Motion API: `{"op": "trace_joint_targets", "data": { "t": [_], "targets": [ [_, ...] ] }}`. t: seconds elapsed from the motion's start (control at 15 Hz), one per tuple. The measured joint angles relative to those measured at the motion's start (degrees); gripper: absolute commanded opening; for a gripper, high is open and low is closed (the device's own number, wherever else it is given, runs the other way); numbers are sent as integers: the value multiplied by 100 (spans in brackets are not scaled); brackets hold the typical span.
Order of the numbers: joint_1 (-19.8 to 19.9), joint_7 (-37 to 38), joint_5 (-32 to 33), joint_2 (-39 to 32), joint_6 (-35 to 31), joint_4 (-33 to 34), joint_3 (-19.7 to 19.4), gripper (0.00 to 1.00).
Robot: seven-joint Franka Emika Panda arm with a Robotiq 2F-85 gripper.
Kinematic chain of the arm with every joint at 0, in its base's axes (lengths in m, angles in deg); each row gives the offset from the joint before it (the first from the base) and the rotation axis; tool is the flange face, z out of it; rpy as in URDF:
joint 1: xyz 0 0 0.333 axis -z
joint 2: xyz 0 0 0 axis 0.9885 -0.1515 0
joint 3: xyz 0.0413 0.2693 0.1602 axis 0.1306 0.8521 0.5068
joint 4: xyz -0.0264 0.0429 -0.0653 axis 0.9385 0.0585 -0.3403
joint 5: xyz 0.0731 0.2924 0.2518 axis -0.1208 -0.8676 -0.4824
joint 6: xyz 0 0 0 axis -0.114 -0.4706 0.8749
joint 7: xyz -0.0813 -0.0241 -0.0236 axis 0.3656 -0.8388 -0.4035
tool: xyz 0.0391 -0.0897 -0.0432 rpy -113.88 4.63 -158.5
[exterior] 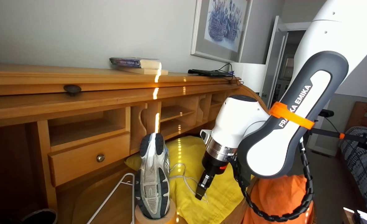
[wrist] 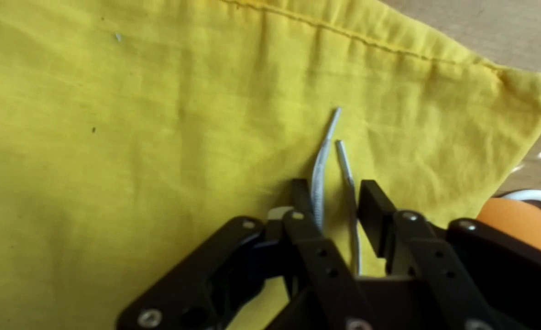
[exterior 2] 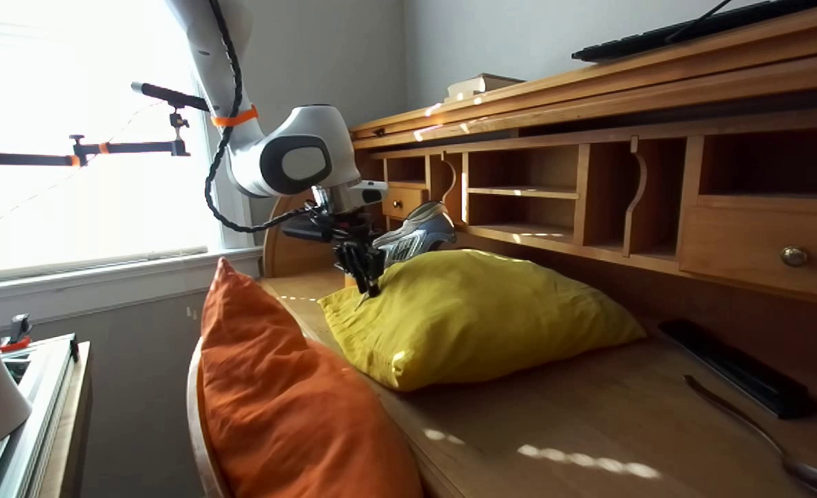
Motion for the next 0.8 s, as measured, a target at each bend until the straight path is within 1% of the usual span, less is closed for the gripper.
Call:
{"op": "trace_joint_targets", "data": {
  "t": [0.07,0.13,0.2,0.33,0.8],
  "targets": [
    [-27,16,5,-17,0,5,-25,10],
    [-51,27,8,-35,0,10,-47,4],
    [-74,36,9,-51,0,16,-66,4],
    [-113,51,10,-70,0,24,-98,0],
    [-119,85,13,-93,0,61,-99,1]
  ]
}}
